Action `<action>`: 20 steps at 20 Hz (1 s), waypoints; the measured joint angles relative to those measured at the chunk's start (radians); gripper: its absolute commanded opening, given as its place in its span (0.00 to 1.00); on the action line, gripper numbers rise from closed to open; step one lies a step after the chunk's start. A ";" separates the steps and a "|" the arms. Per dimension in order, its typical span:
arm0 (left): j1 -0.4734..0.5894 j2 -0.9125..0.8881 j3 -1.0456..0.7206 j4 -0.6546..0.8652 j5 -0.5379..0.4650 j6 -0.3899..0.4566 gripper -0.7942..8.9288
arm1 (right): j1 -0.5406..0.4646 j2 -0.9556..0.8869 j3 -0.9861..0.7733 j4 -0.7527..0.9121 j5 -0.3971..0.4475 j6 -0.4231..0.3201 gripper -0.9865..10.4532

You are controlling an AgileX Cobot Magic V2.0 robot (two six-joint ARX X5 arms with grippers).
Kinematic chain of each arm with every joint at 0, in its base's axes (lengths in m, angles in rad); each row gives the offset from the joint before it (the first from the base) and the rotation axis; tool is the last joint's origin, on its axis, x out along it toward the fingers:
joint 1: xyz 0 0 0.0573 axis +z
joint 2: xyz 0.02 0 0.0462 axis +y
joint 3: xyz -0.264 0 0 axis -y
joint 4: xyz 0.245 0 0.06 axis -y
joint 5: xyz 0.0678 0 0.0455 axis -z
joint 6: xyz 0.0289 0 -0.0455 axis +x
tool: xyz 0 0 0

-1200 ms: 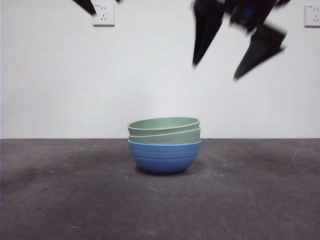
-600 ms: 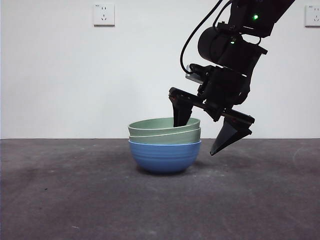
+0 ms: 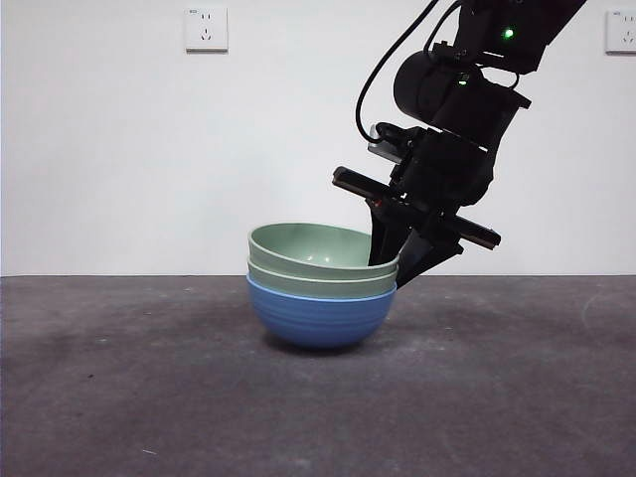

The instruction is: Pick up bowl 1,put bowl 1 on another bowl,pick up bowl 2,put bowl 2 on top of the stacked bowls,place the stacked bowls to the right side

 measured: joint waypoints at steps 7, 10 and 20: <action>0.000 0.000 0.000 0.000 0.000 0.000 0.44 | -0.047 -0.119 -0.004 -0.068 0.007 -0.019 0.08; -0.001 0.000 0.000 0.000 0.000 0.000 0.44 | -0.135 -0.175 -0.004 -0.103 0.008 -0.039 0.08; -0.010 0.000 0.000 0.000 0.000 0.001 0.44 | -0.382 -0.135 -0.004 -0.185 0.045 -0.110 0.08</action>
